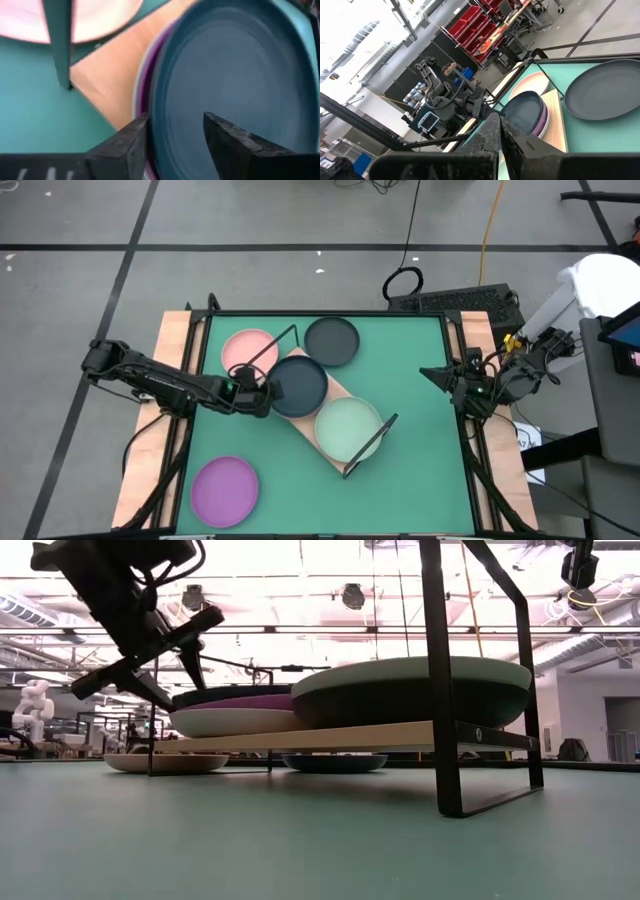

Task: Place and stack plates onto a shelf
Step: Stack the dark blue plate on the violet plate on the shelf

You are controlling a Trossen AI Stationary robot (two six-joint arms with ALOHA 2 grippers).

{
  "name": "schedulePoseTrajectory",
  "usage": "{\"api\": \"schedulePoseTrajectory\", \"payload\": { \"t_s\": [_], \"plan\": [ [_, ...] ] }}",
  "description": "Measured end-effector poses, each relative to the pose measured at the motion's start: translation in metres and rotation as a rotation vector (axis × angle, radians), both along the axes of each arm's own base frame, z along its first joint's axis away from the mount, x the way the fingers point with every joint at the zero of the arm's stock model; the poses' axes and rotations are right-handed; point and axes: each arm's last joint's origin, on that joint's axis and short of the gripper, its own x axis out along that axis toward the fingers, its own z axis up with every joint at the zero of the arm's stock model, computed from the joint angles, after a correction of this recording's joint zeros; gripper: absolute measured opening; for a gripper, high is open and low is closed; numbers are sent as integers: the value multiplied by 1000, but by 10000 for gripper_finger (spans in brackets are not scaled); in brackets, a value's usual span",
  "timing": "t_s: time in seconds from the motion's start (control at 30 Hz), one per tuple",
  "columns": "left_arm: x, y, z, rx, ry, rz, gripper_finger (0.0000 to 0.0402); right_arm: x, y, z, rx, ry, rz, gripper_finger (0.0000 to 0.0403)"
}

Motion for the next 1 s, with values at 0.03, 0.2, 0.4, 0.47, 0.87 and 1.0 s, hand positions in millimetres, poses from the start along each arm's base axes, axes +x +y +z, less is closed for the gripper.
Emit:
{"api": "schedulePoseTrajectory", "payload": {
  "t_s": [0.03,0.2,0.4,0.47,0.87,1.0],
  "plan": [
    [1,0,0,-5,-4,-11,196,0,0,0,0,0,0,0],
    [5,-6,4,-12,-31,-59,204,0,0,0,13,-4,0,0],
    [7,-10,15,-3,-21,-85,204,0,0,0,26,-8,-1,0],
    [8,-12,21,6,-2,-97,204,0,0,0,26,-9,-1,0],
    [8,-15,43,-5,127,-245,204,1,1,2,38,-25,0,0],
    [3,-16,40,-82,194,-283,204,3,3,2,38,-26,0,0]
  ]
}}
